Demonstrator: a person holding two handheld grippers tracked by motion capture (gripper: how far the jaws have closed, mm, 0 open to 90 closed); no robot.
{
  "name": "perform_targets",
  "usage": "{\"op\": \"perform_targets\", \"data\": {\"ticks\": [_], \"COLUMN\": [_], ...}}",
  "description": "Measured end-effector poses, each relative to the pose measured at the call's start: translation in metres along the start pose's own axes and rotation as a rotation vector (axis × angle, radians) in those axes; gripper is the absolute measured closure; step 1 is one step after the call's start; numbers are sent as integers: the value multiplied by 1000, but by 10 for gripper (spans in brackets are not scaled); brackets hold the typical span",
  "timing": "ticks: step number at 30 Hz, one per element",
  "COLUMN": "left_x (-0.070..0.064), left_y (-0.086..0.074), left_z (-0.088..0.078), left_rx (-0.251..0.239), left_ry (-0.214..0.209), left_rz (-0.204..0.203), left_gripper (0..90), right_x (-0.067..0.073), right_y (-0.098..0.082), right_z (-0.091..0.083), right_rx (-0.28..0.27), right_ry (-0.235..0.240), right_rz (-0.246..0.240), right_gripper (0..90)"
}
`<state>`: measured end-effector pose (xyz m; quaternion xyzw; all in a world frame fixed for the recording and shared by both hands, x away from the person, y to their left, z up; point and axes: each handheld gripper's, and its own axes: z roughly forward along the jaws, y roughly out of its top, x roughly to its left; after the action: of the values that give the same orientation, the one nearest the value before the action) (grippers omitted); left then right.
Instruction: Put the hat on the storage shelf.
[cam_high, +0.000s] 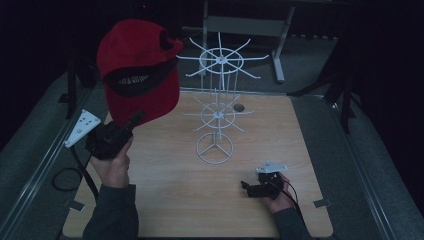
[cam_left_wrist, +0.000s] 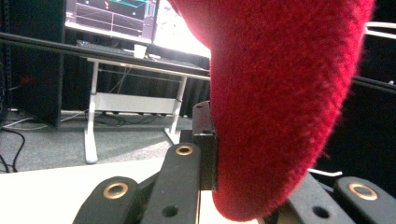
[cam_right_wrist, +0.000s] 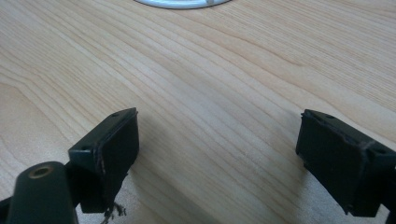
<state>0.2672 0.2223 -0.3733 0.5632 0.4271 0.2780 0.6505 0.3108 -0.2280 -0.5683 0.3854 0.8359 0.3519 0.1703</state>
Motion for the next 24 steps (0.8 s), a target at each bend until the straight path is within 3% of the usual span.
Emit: {"op": "perform_targets", "data": {"ticks": [14, 24], "left_x": [1, 1], "left_y": [-19, -43], "left_z": [-2, 0], "left_rx": [18, 29], "left_ry": [1, -17], "left_rz": [-15, -21], "left_gripper": [850, 848], "right_x": [0, 0], "right_y": [0, 0], "right_z": [0, 0], "right_rx": [0, -1], "right_ry": [0, 0], "right_rz": [0, -1], "right_gripper": [131, 131]}}
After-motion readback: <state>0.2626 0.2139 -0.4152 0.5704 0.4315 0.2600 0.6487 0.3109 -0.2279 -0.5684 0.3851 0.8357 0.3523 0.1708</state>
